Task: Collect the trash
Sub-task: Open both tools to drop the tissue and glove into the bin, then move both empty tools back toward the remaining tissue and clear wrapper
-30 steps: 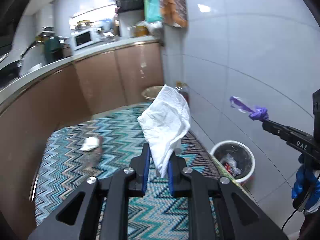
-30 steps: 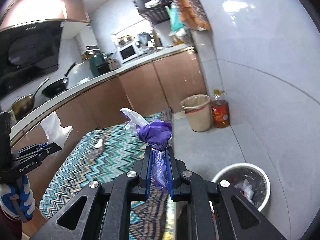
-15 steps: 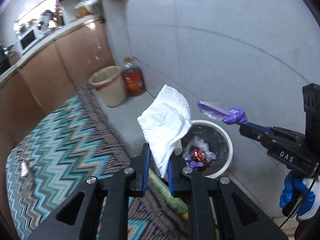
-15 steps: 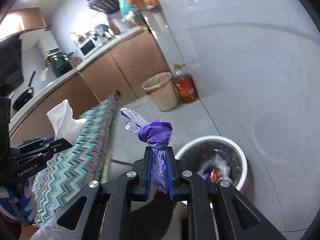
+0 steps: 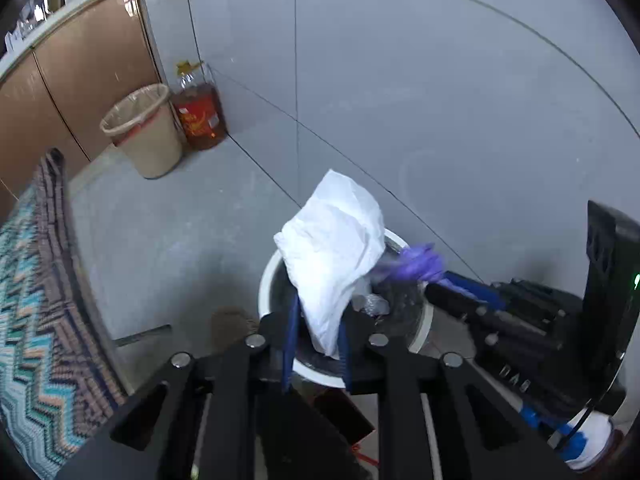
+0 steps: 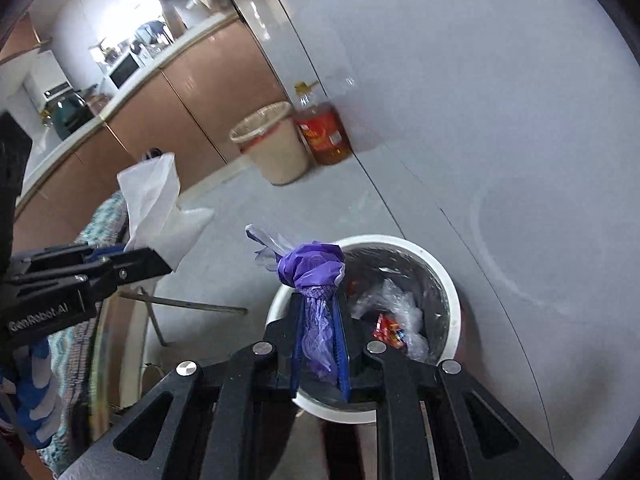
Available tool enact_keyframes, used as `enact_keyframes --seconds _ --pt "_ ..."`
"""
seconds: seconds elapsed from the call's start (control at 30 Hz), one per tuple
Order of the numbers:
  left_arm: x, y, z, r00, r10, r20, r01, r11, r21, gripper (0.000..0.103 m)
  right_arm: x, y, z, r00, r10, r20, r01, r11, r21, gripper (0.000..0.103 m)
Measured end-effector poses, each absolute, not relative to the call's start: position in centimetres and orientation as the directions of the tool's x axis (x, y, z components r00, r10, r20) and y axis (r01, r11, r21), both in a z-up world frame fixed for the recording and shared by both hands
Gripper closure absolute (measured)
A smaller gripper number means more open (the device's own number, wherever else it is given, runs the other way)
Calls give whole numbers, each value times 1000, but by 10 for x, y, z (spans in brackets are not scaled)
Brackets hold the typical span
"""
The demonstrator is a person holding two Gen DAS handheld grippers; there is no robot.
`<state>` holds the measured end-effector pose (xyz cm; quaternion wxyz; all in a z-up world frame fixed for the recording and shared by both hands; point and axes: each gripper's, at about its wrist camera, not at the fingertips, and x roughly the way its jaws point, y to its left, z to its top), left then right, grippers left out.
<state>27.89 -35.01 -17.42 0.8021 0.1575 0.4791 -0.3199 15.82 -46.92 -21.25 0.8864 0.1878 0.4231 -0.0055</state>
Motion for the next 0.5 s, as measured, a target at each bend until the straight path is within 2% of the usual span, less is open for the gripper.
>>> enact_keyframes --seconds 0.03,0.1,0.13,0.2,0.5 --pt "282 -352 -177 324 -372 -870 662 746 -72 82 159 -469 -215 634 143 -760 172 932 320 81" --pt "284 -354 -179 316 -384 -868 657 749 -93 62 160 -469 -218 624 141 -769 173 935 311 77" --pt "283 -354 -179 318 -390 -864 653 751 -99 60 159 -469 -219 620 138 -772 174 936 307 75" --pt "284 -352 -178 315 -405 -858 644 755 -119 59 156 -470 -219 618 133 -775 180 935 304 70" --pt "273 -325 -158 352 -416 -839 623 773 -122 59 151 -463 -203 636 127 -761 182 934 307 68"
